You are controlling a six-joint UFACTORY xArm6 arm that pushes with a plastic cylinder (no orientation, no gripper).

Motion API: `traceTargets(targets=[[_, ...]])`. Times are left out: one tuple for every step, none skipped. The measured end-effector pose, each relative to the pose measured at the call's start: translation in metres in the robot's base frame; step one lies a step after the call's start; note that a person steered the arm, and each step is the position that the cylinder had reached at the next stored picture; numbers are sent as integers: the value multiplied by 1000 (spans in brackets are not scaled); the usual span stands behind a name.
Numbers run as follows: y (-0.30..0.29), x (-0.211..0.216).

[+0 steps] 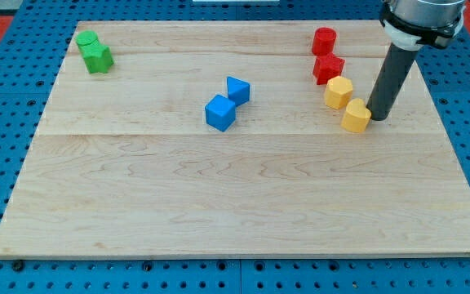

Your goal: Move the blue cube to the blue triangle

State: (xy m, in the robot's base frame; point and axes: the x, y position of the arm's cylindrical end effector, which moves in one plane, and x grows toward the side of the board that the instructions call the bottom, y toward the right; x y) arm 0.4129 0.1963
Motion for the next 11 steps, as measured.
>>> traceTargets(targets=[[-7,0],[-8,0],[-1,0],[36,25],[71,68],[72,100],[72,106],[72,106],[40,118],[-27,127],[-73,124]])
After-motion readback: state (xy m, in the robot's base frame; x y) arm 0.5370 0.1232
